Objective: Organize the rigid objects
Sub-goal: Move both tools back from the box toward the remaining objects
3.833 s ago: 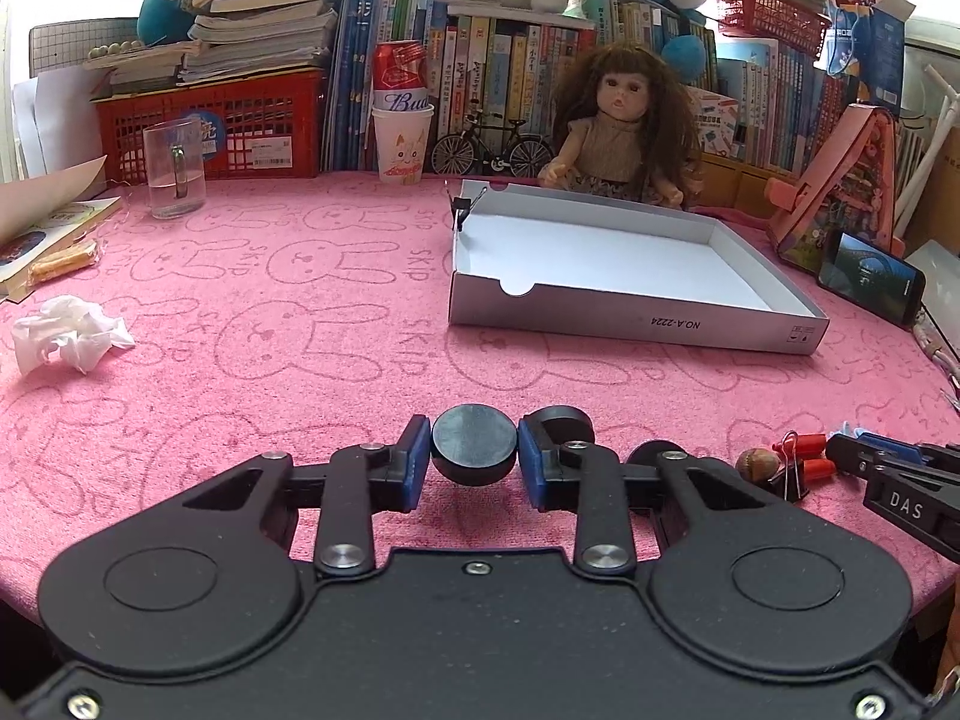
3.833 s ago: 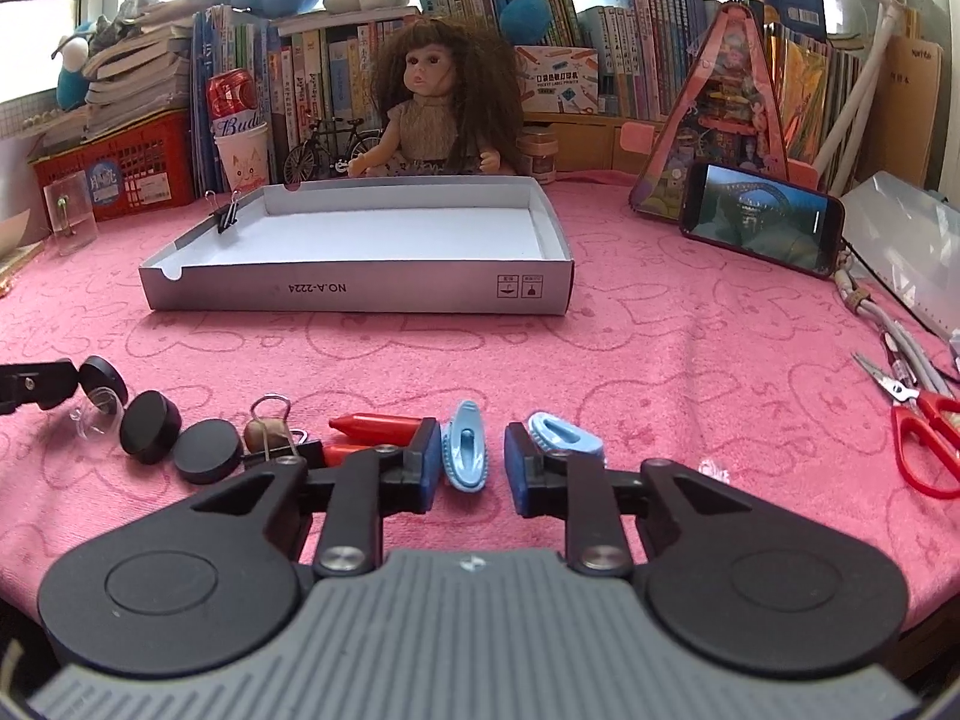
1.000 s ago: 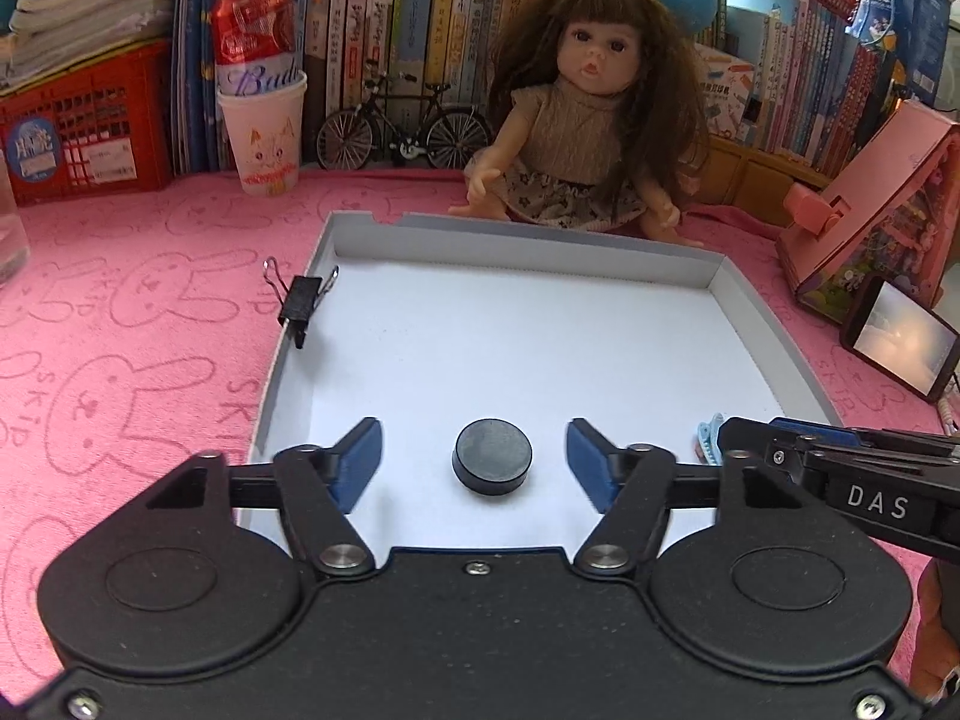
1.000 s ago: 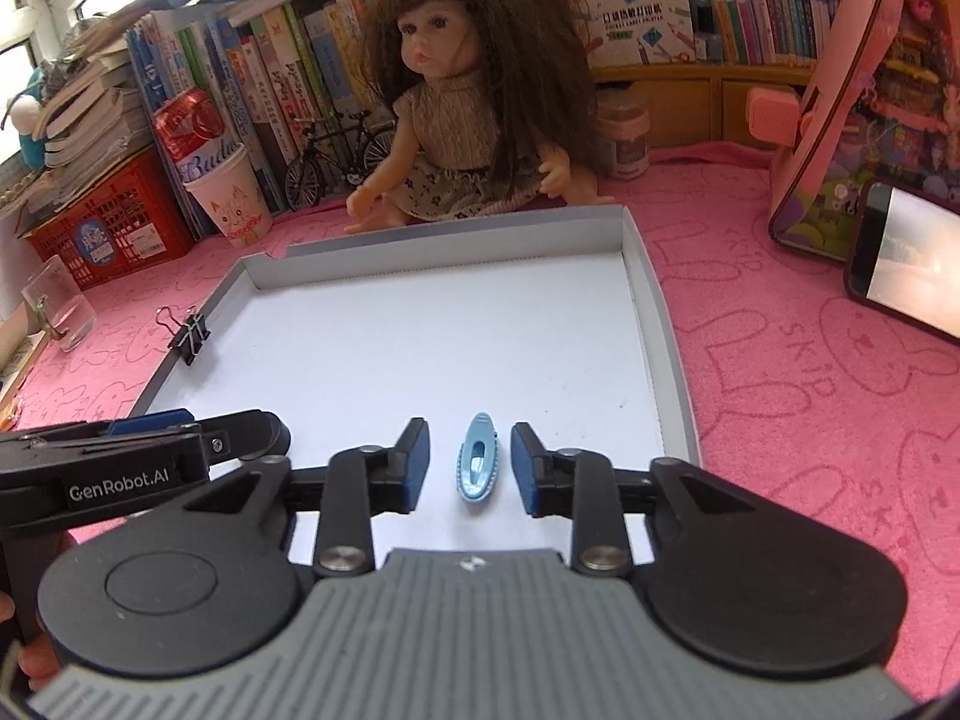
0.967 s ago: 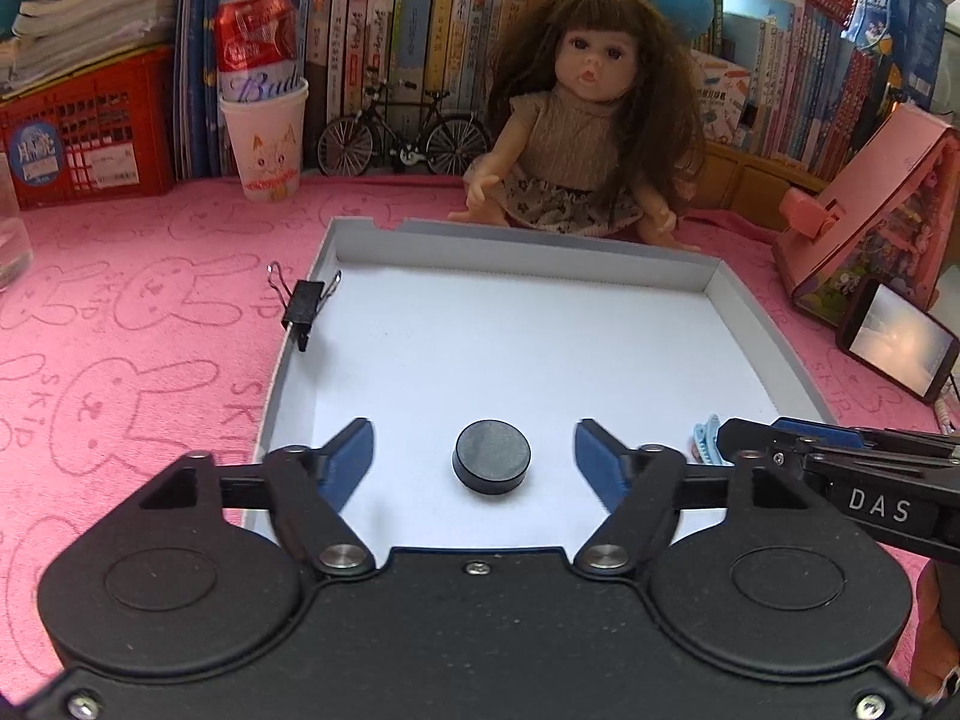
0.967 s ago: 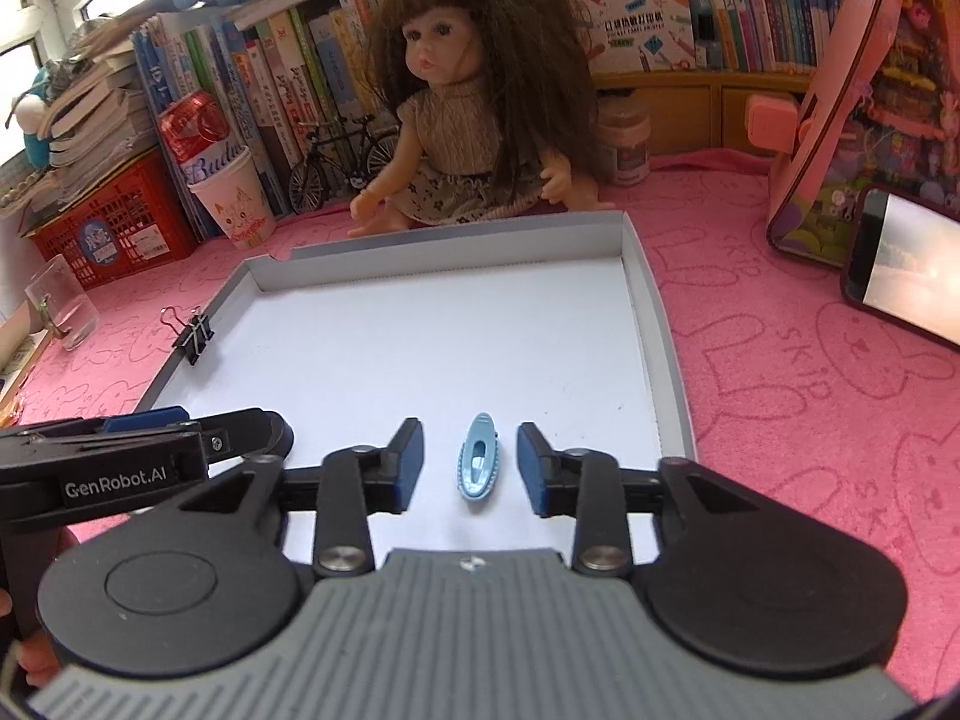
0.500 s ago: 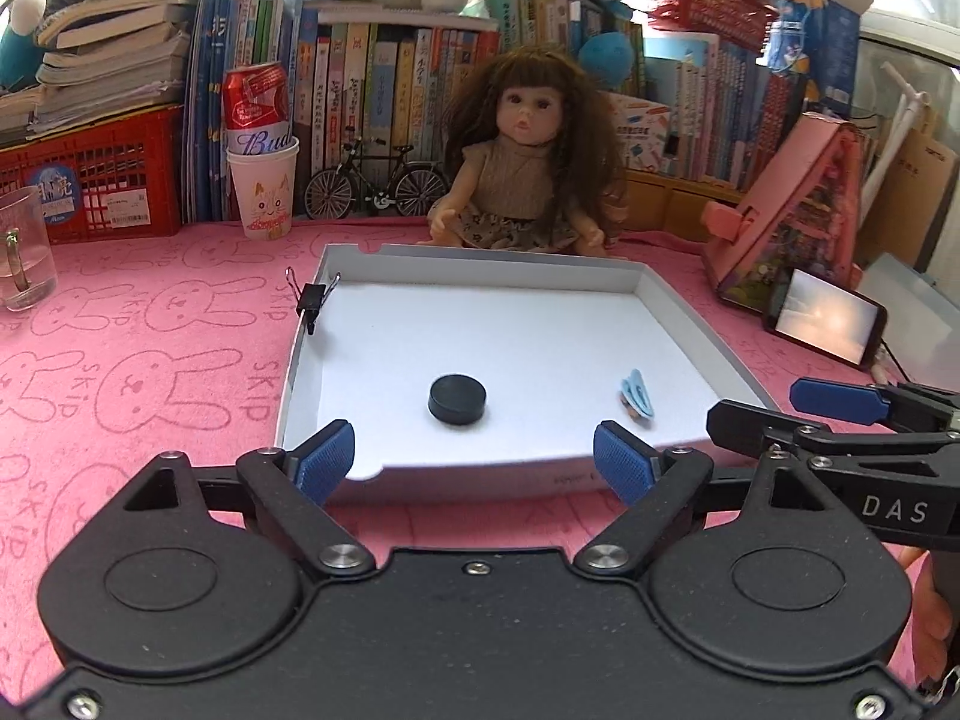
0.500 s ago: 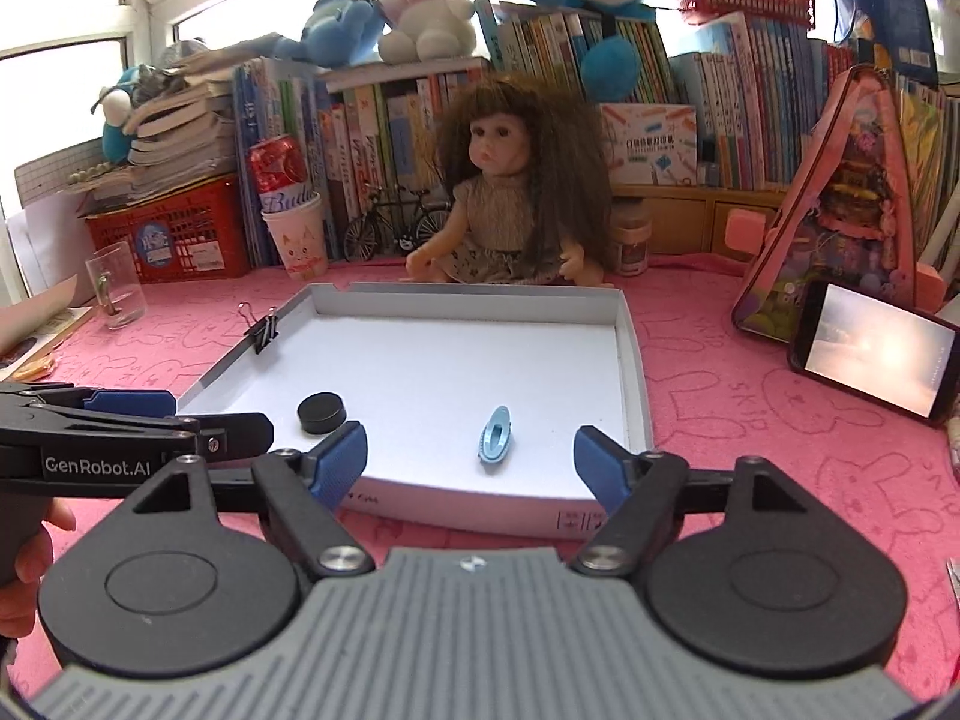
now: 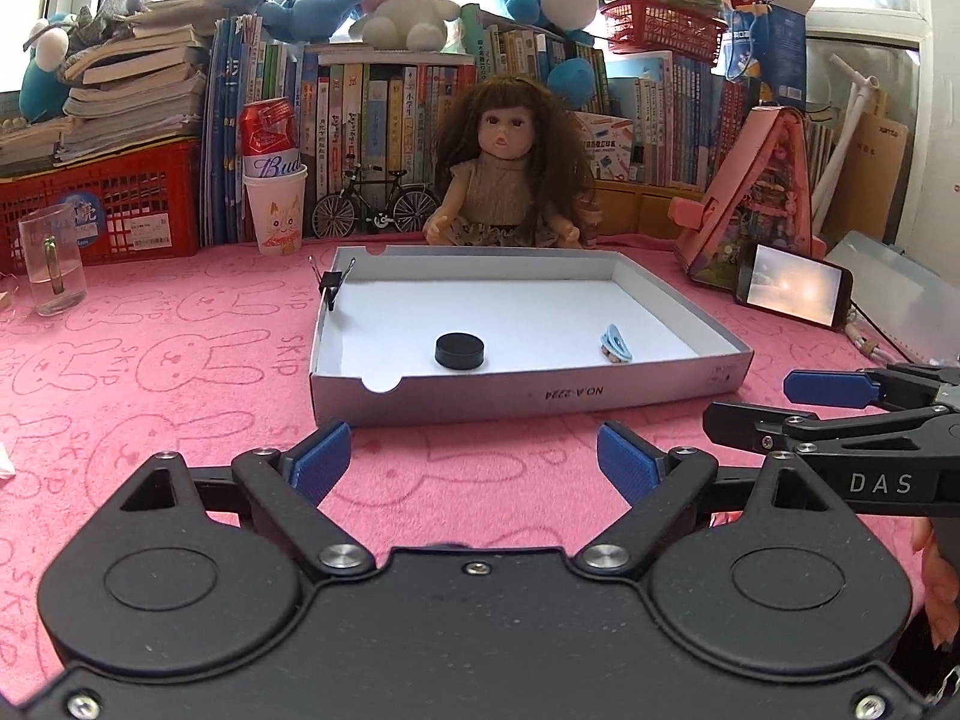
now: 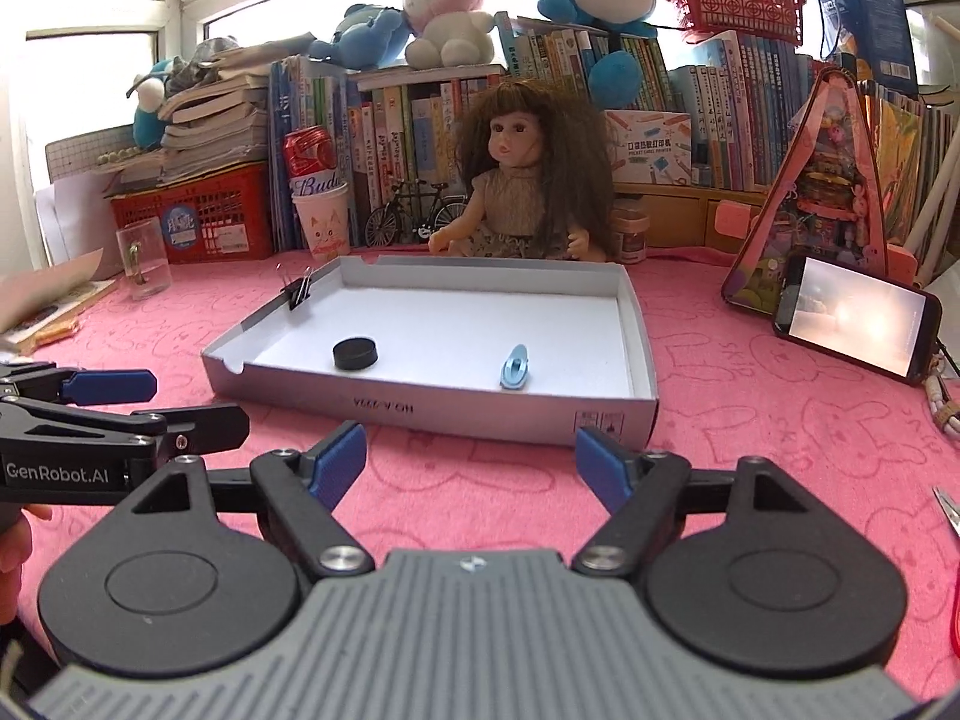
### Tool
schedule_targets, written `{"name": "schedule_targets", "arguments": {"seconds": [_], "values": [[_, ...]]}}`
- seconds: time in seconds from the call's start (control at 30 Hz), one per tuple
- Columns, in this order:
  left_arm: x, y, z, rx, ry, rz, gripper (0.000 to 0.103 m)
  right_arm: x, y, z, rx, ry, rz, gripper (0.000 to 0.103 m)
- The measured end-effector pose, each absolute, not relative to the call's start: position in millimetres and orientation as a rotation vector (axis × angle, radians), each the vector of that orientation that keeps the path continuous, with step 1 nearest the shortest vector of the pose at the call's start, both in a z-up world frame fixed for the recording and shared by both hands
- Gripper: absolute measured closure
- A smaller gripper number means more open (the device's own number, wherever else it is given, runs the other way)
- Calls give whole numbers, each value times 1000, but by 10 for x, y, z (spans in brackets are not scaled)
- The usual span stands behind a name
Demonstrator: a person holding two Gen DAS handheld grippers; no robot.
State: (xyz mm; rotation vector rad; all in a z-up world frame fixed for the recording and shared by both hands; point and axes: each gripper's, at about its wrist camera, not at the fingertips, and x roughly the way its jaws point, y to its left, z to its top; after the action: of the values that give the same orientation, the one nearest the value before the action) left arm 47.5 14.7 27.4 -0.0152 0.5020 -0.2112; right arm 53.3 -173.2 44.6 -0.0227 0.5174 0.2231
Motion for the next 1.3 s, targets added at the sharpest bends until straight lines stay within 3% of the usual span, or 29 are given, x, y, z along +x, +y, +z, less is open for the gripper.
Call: {"name": "schedule_targets", "arguments": {"seconds": [0.13, 0.33, 0.5, 0.57, 0.7, 1.3], "values": [[312, 208, 231, -11, 492, -236, 17, 375, -1752, 393, -23, 513, 205, 17], [117, 335, 190, -24, 513, -261, 34, 189, -1788, 306, -37, 525, 188, 27], [6, 390, 153, -45, 532, -244, 54, 107, -1793, 245, -42, 534, 168, 33], [-29, 394, 127, -57, 546, -249, 56, 88, -1788, 216, -39, 543, 169, 37], [-64, 345, 72, -40, 556, -267, 57, 39, -1764, 175, -33, 553, 175, 41], [-45, 205, -3, 42, 520, -229, 61, 25, -1570, 118, -59, 539, 211, 41]]}}
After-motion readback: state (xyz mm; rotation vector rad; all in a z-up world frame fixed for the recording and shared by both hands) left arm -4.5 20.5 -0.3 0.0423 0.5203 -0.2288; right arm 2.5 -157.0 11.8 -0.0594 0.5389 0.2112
